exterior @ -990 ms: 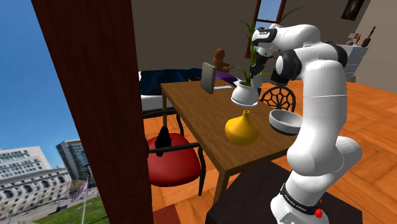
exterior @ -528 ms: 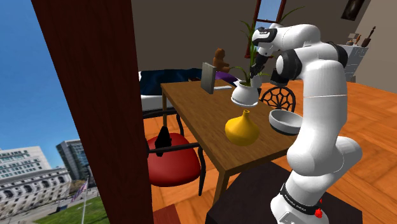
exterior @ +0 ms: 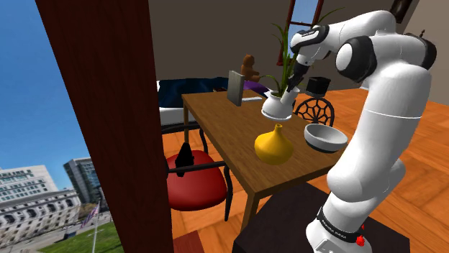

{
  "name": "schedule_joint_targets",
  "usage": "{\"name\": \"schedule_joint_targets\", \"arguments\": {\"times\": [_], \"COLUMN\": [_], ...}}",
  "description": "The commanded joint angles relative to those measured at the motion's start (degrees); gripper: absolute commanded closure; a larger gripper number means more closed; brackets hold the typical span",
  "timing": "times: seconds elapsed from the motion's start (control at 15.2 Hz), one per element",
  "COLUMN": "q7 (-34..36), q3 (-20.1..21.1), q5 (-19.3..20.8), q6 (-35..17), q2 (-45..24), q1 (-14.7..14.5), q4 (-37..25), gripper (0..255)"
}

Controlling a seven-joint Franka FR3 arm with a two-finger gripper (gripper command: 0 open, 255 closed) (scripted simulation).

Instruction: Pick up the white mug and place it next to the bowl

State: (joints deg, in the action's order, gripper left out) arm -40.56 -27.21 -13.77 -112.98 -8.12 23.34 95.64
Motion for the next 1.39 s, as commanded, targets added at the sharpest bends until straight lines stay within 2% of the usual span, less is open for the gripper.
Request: {"name": "schedule_joint_targets", "arguments": {"times": [0.0, 0.33, 1.32], "q7": [1.37, 5.92, 3.53], "q3": [0.06, 1.68, 1.18], "q5": [2.45, 8.87, 7.1], "q6": [-0.89, -1.91, -13.17], "q2": [4.7, 17.14, 15.06], "q1": [-1.13, -2.3, -2.24], "q4": [5.03, 16.58, 26.12], "gripper": [255, 255, 255]}}
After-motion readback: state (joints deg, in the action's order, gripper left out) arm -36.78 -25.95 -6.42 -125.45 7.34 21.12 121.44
